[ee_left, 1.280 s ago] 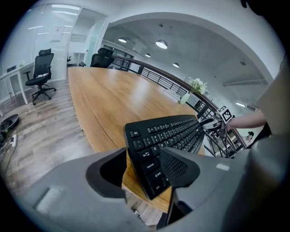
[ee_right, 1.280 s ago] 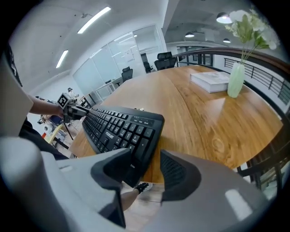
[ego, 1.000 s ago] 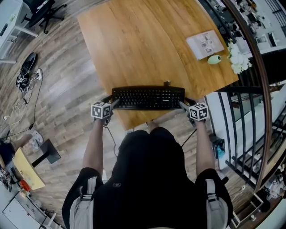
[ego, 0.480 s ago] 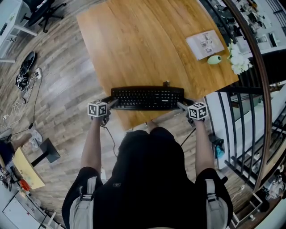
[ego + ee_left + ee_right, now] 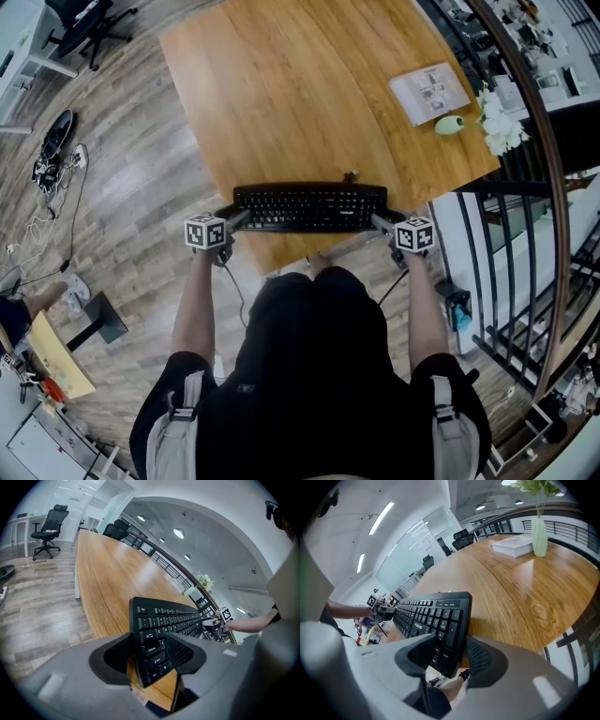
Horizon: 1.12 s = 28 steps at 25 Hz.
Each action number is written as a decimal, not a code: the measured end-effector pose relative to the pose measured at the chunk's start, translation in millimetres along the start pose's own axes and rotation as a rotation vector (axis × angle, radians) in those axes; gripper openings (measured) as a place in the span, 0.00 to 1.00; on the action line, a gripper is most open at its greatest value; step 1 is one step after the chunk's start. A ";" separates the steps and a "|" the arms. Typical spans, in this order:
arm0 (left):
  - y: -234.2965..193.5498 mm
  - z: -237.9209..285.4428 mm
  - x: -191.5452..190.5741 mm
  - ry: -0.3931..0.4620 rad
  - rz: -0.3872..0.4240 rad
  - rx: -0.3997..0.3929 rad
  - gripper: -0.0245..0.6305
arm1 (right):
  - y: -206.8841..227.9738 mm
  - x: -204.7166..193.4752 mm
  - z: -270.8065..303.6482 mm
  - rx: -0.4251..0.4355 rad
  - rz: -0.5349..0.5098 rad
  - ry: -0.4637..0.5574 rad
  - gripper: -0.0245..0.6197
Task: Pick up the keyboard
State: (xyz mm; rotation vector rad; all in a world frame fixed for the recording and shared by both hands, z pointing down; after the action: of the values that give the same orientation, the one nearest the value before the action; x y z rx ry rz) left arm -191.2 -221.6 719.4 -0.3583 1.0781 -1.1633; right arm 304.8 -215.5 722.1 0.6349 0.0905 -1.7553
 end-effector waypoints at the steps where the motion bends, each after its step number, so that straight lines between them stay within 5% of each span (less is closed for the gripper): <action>1: 0.5 -0.7 0.0 0.006 0.001 0.002 0.36 | -0.4 -0.4 -1.1 -0.010 0.003 0.003 0.34; 28: 50.9 -70.3 44.1 0.146 0.179 0.026 0.35 | -55.6 30.0 -73.4 -0.081 0.070 0.257 0.33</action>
State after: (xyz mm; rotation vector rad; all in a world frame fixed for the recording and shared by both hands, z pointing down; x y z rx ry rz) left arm -221.1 -219.4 626.8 -0.1549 1.1956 -1.0542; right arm 276.3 -197.5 631.3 0.7923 0.3121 -1.5872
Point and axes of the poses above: the fingertips, and each gripper's own axes: z forward along the fingers, y to its right, x out of its top, the point moved 8 cm from there along -z, backward along the fingers, and after that the axes turned 15 degrees about -x, right-handed, at the moved point
